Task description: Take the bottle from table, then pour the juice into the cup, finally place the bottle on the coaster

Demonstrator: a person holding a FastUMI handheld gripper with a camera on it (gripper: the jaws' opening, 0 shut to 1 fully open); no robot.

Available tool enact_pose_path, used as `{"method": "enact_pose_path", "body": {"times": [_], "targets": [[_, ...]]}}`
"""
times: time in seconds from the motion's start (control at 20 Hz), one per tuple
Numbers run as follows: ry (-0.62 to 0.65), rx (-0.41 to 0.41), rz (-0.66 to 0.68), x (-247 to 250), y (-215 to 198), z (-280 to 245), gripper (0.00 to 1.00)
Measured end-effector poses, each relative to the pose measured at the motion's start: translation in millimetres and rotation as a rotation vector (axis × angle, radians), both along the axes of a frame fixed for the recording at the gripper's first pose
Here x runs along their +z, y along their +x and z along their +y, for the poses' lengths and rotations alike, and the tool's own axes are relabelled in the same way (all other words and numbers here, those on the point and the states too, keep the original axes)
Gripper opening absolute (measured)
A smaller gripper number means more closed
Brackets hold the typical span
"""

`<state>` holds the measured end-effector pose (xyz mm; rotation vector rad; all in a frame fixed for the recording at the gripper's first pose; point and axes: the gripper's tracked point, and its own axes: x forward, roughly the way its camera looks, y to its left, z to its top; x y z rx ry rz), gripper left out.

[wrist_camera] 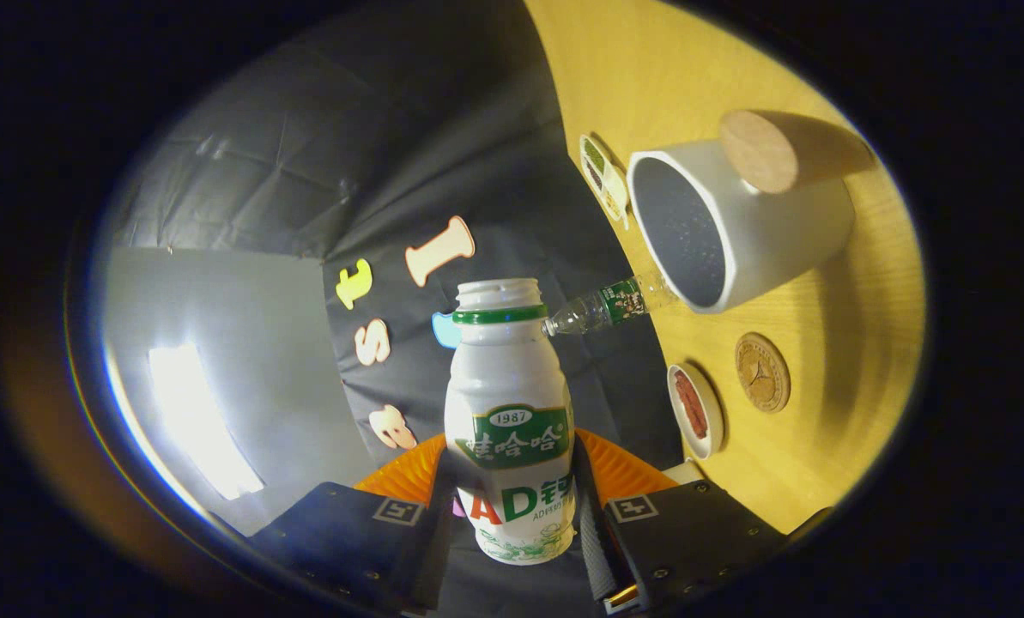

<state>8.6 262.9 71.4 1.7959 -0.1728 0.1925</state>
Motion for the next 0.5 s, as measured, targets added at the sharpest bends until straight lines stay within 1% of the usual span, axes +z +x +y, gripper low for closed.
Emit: {"method": "enact_pose_path", "body": {"times": [0.2,0.3,0.5], "targets": [[-0.31,0.013,0.075,-14,7,14,0.63],[-0.418,0.014,0.089,-15,9,18,0.63],[-0.64,0.016,0.144,-32,16,25,0.63]]}}
